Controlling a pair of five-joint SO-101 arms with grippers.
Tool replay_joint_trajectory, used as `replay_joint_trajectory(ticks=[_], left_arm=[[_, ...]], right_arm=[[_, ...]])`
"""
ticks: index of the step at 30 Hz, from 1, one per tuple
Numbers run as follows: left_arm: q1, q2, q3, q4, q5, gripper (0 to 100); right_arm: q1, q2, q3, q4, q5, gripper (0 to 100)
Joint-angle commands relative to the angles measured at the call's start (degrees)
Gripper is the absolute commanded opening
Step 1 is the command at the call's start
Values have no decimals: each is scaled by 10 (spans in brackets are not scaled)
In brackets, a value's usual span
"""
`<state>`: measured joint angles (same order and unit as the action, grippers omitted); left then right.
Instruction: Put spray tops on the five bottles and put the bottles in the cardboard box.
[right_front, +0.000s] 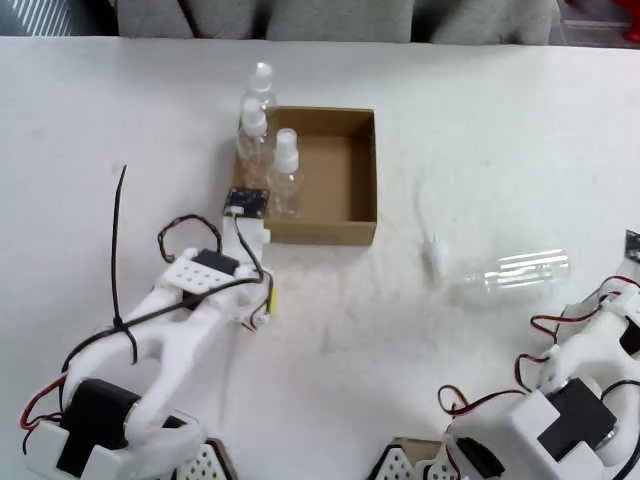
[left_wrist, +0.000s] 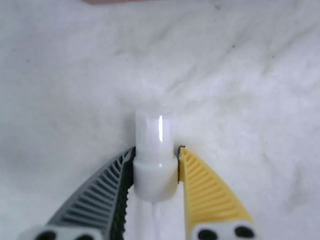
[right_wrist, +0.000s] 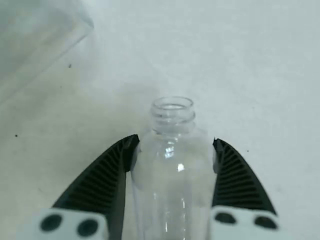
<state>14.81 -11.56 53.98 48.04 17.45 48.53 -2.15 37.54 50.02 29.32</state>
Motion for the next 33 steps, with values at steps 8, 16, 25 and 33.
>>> replay_joint_trajectory(ticks=[8,16,25,33], left_arm=[[-10,-26,-1,8,-6,21],[-10,-26,-1,8,-6,21],[-10,-26,0,10,-6,21],[-19,-26,0,10,-6,21]], right_arm=[[7,-3,-41,-4,150,155],[3,1,-41,13,213,157],[0,1,-41,15,256,232],[0,-3,-41,21,317,233]])
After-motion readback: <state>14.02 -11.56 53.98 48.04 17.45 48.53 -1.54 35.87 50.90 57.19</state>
